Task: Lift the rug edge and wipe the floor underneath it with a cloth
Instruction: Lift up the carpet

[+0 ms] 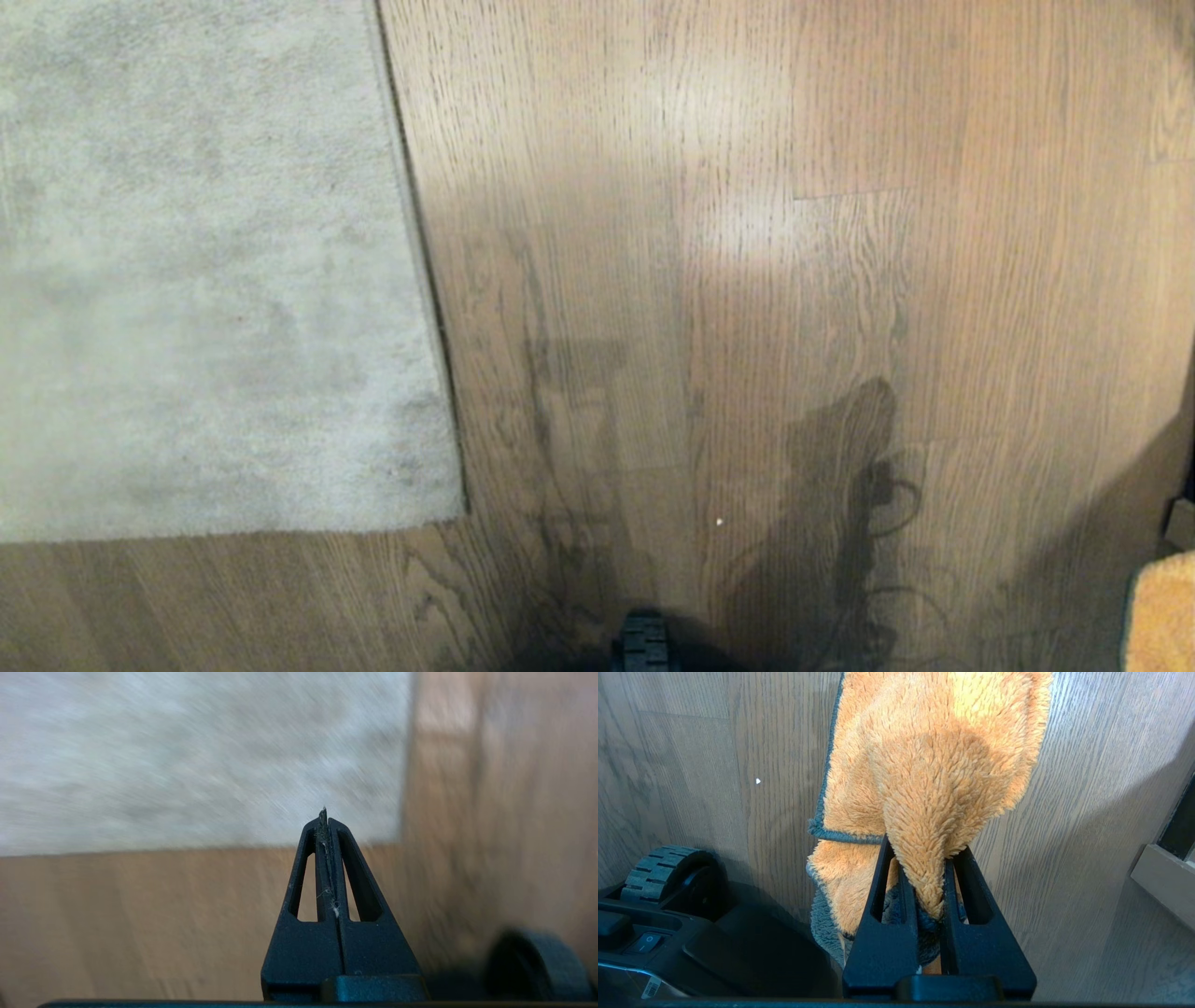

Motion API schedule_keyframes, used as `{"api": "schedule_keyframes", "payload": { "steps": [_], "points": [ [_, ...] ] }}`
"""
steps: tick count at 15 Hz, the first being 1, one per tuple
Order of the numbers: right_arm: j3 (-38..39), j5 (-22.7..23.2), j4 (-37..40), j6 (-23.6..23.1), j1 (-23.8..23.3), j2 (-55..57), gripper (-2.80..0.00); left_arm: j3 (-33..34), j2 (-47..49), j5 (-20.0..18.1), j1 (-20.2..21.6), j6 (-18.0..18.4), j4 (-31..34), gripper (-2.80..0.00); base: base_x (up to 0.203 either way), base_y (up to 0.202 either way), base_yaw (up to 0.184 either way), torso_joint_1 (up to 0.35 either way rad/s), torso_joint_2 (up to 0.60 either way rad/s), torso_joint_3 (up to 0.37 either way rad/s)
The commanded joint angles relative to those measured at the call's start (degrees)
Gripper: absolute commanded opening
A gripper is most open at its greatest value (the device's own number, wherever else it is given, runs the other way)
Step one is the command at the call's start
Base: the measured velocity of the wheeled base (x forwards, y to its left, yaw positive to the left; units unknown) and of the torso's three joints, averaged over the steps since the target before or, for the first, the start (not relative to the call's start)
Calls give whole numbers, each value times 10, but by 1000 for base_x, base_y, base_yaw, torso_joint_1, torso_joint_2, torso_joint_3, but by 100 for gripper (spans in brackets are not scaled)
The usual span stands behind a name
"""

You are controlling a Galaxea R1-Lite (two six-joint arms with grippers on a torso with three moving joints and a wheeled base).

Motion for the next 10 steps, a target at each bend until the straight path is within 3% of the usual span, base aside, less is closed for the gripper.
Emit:
{"api": "schedule_keyframes", "payload": {
  "steps": [1, 5, 7, 10],
  "points": [
    [0, 1, 0, -1, 0, 1, -280, -19, 0, 10, 0, -1, 1, -280, 0, 0, 0, 0, 0, 0],
    [0, 1, 0, -1, 0, 1, -280, -56, 0, 4, 0, -2, 52, -280, 0, 0, 0, 0, 0, 0],
    [0, 1, 0, -1, 0, 1, -280, -77, 0, -31, 0, -2, 94, -280, 0, 0, 0, 0, 0, 0],
    [0, 1, 0, -1, 0, 1, -280, -90, 5, -55, 0, -2, 127, -280, 0, 0, 0, 0, 0, 0]
  ]
}}
